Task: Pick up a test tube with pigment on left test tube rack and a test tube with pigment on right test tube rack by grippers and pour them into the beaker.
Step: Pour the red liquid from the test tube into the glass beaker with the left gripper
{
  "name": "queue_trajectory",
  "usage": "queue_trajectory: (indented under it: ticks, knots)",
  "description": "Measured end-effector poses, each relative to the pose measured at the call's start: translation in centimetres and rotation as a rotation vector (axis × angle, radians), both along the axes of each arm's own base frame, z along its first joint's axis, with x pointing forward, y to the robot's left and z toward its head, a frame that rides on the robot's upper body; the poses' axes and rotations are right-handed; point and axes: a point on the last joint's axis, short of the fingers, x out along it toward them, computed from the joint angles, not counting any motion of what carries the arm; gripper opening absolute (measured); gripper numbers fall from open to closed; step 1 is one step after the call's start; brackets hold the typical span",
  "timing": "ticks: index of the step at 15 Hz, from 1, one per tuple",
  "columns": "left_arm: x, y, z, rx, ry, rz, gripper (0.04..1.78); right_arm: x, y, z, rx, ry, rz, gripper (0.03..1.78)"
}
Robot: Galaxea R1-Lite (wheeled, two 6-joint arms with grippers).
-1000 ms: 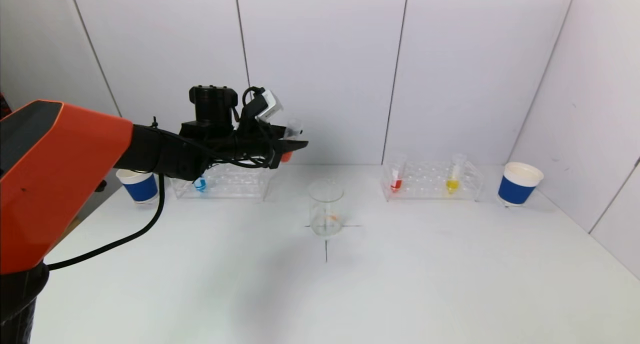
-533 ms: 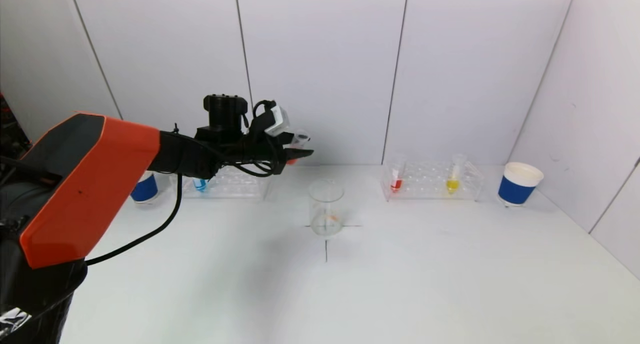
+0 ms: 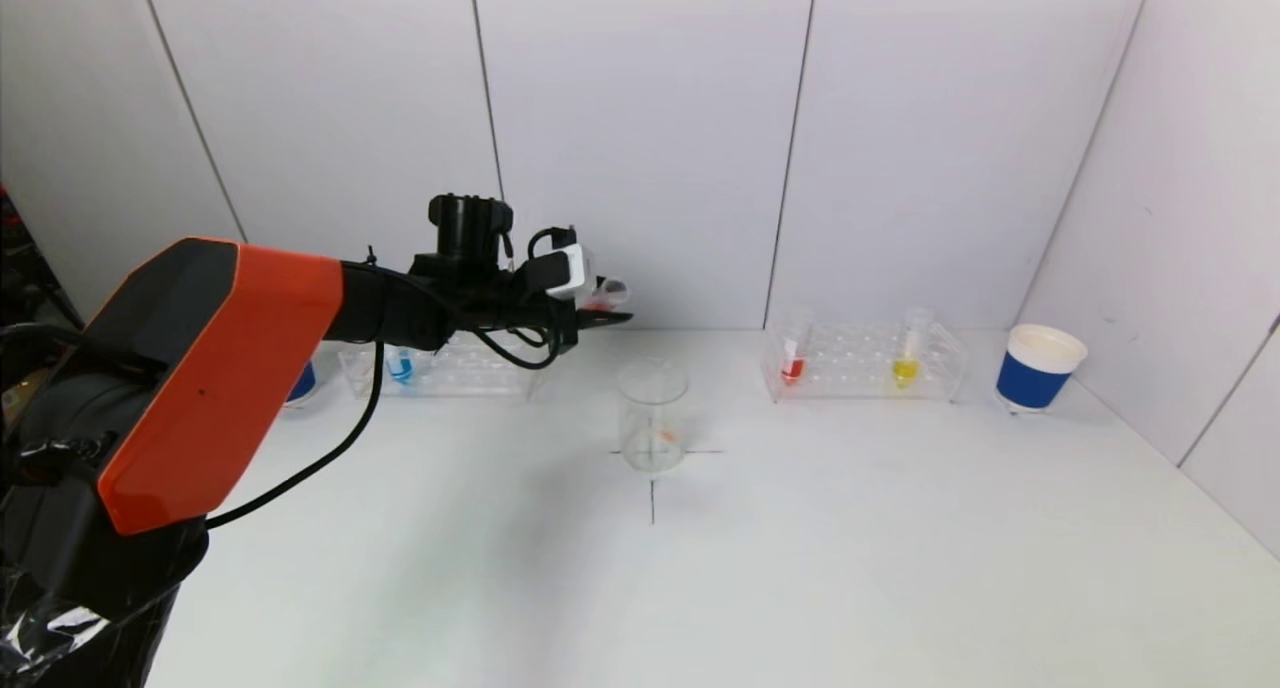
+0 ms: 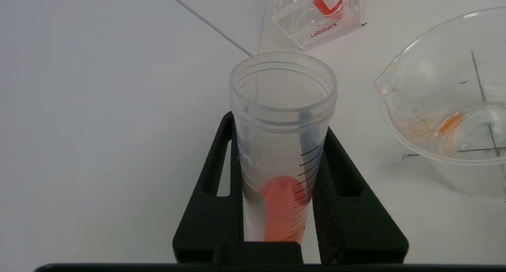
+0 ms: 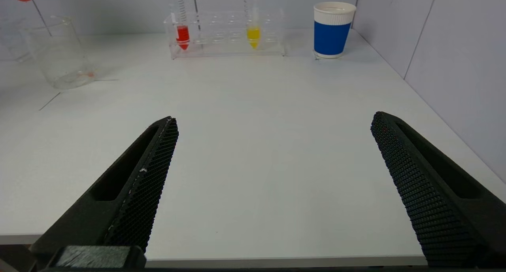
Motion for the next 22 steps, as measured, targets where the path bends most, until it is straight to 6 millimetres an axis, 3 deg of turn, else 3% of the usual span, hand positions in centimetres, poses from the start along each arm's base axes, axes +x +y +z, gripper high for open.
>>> queue_trajectory:
  ticks: [5, 10, 22]
  knots:
    - [0.3, -1.1, 1.0, 0.067, -0.19, -0.015, 0.5, 0.0, 0.0, 0.0, 0.0, 0.0, 0.0, 1.77]
    - [0.0, -2.7, 0.6, 0.148, -0.349, -0.041, 0.5, 0.0, 0.0, 0.0, 0.0, 0.0, 0.0, 1.77]
    - [0.1, -3.3, 1.0, 0.219, -0.647, -0.048, 0.5, 0.0, 0.0, 0.0, 0.0, 0.0, 0.0, 1.77]
